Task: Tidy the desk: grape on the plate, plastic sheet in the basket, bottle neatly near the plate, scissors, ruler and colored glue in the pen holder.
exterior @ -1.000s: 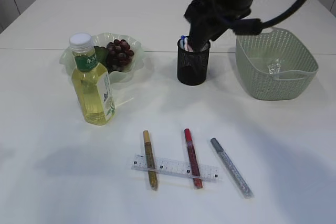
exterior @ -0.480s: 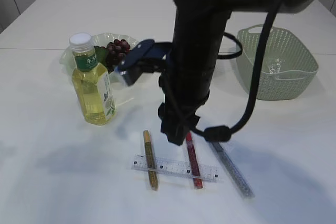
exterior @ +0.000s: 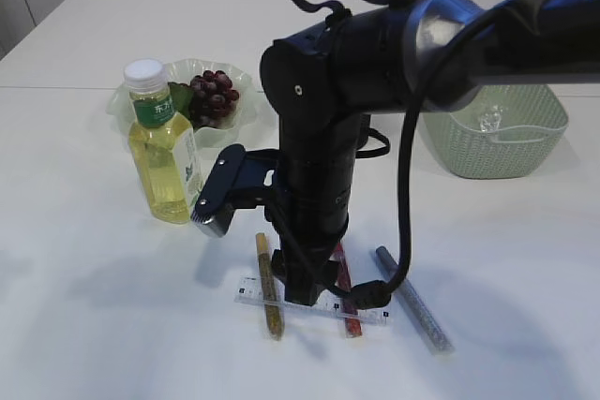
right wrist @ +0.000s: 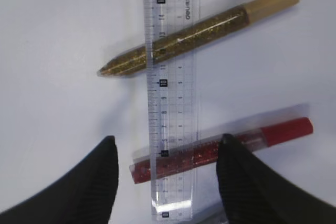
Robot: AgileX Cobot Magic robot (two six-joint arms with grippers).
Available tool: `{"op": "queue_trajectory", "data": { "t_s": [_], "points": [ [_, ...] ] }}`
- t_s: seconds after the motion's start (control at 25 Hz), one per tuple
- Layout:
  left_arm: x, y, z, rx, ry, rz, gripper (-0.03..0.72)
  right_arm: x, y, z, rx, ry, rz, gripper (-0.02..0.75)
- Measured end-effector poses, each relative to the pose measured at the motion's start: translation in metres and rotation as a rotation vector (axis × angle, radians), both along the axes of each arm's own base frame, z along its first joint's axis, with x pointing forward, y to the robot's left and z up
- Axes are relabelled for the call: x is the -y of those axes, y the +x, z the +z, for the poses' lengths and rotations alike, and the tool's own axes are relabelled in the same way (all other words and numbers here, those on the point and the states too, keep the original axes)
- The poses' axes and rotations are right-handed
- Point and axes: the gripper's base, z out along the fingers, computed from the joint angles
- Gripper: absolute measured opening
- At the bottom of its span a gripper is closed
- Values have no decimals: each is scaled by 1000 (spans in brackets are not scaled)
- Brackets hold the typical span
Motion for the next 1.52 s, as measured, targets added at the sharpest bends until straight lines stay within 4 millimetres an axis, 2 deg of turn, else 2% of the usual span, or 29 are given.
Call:
{"op": "queue_trajectory", "data": {
  "t_s": [0.32, 1.24, 1.52],
  "points": [
    [0, 0, 0, 2, -4, 2, 351, -6, 6, -27, -11, 3, 31, 501],
    [0, 0, 0, 5, -4, 2, 328, -11, 10, -58, -31, -11, 39, 498],
    [0, 1, 0, 7, -4, 2, 321, -10, 10, -58, -26, -15, 42, 316]
  ]
}}
